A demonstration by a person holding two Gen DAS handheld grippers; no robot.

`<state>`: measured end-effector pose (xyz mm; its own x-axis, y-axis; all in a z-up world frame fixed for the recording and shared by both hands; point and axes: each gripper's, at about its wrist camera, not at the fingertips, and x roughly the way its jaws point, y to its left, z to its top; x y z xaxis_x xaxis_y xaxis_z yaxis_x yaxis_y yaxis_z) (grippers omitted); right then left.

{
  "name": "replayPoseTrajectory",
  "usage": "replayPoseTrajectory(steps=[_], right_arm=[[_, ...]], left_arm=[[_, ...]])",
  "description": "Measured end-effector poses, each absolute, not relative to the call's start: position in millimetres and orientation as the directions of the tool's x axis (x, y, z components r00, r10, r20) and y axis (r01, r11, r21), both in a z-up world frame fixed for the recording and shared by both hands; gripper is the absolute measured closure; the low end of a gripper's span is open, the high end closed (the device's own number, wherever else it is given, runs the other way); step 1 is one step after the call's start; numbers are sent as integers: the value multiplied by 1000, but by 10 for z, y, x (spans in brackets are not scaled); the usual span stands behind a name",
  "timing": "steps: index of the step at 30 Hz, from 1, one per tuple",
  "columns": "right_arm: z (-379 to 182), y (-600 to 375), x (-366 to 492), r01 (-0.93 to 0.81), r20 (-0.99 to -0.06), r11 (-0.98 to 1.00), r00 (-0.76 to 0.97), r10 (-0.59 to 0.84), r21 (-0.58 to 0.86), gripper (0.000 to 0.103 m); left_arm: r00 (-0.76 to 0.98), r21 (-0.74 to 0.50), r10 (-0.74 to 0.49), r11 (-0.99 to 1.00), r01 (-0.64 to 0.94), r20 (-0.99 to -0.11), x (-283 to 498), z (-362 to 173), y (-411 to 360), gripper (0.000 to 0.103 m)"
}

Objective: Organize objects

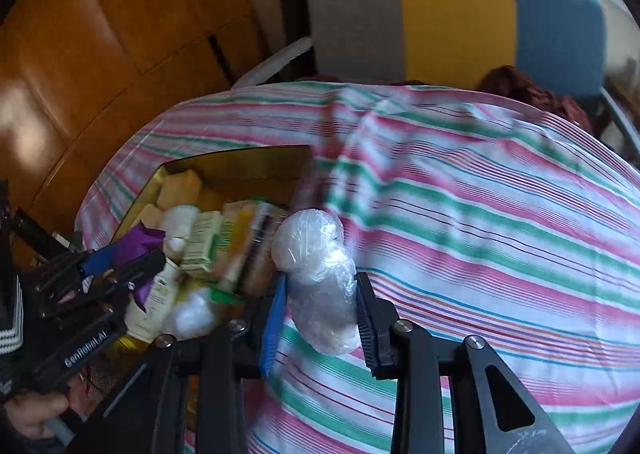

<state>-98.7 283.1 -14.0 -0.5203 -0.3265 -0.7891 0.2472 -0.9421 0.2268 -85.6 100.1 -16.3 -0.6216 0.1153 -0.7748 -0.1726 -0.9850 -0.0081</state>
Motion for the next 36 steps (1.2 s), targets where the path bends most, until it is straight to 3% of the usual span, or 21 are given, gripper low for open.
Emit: replayPoseTrajectory(steps=[5,9,10,18,26,36], right_arm=[[-190,2395,-1142,292,-792,-932,-506,-341,215,63],[-211,2248,-1180,291,-793,-930,-500,-348,224,36],[-203,2234,-1152,293,-790,-929,-502,-351,226,36],[-74,2231,-780,221,-768,-965,-591,-248,142,24],[-2,2221,-209,178,-710,-978,-675,-200,107,22],[-5,2099,116,213,-680,-971,-696,-231,112,22]], left_arm=[[-606,-46,124,-989,-143,-786,-925,-316,759,56],[-604,-92,146,-989,-120,-784,-927,-349,612,33],[-611,-88,138,-990,-112,-780,-917,-336,591,30],[-670,-12,29,-999,-30,-742,-745,-48,431,30],[-709,-139,87,-990,15,-699,-391,257,199,27],[-768,-56,57,-998,-27,-638,-32,420,256,24]])
